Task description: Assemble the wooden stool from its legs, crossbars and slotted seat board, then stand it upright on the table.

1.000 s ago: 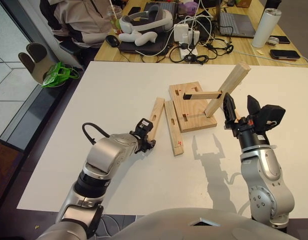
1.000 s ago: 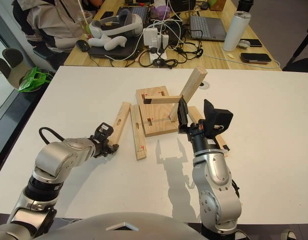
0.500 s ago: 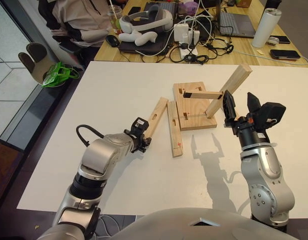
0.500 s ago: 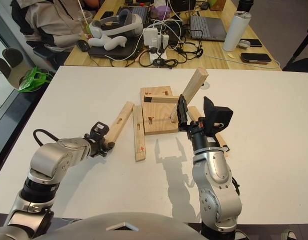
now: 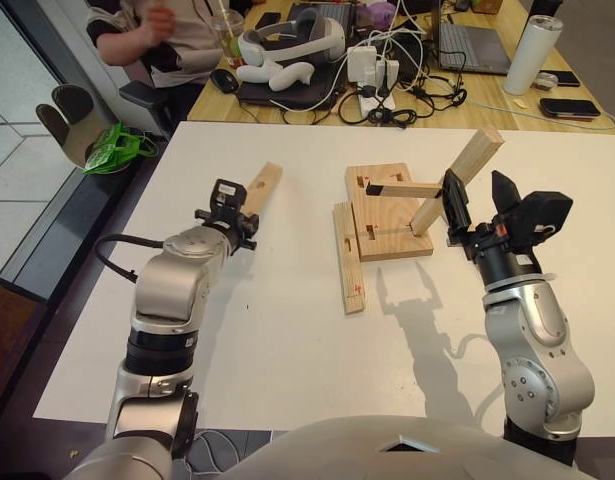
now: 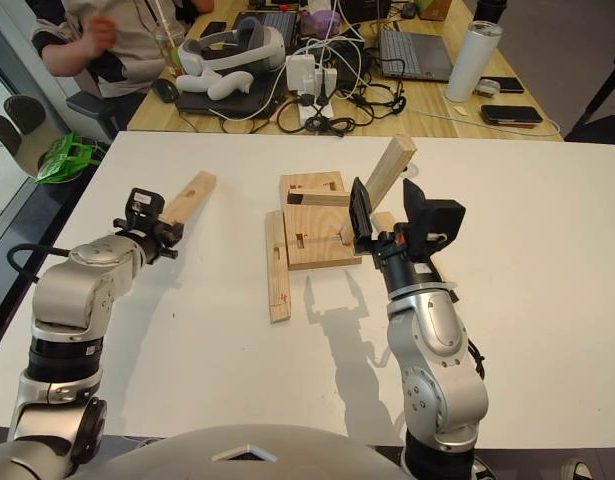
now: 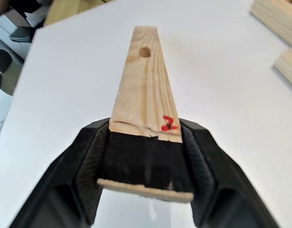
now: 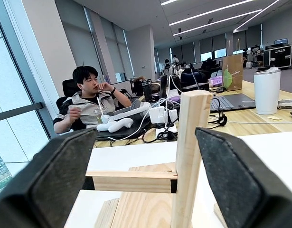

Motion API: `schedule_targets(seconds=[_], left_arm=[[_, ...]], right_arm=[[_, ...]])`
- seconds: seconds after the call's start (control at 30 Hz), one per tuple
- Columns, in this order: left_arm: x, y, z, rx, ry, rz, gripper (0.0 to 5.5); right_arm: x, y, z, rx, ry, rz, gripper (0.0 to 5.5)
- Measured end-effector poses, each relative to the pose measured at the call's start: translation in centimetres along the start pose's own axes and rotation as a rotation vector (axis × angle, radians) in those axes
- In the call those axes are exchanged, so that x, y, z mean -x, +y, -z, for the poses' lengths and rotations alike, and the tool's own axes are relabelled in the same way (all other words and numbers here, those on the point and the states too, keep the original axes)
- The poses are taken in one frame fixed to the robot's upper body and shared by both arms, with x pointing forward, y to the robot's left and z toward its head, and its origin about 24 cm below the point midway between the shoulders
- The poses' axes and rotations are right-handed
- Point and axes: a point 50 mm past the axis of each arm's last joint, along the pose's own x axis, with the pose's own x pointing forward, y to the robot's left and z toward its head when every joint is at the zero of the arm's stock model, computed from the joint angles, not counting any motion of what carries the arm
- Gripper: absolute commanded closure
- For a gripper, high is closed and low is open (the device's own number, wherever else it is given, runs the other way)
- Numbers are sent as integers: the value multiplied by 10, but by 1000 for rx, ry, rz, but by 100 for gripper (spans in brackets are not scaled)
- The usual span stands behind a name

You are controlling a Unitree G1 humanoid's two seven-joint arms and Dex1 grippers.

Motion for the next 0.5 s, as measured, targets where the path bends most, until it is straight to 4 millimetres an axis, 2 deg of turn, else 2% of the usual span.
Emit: schedule_targets(seconds=[0.1,0.2,0.3,0.33,0.4,0.5], left_arm=[[1,10,-17,3,-103,-61,344],[2,13,-27,-4,-168,-96,344],[5,17,-46,-31,-285,-146,344],[7,18,-54,-41,-332,-160,344],[18,20,-85,-76,-512,-216,344],[32,20,-110,-168,-690,-284,344]], right_arm=[[-4,1,-3,1,-7,-21,161],[-8,3,-4,-4,-6,-50,161],[-14,4,-9,-25,-19,-76,161],[-19,4,-10,-67,-13,-86,161],[-35,7,-17,-255,-17,-146,161],[-55,11,-31,-467,-38,-237,161]])
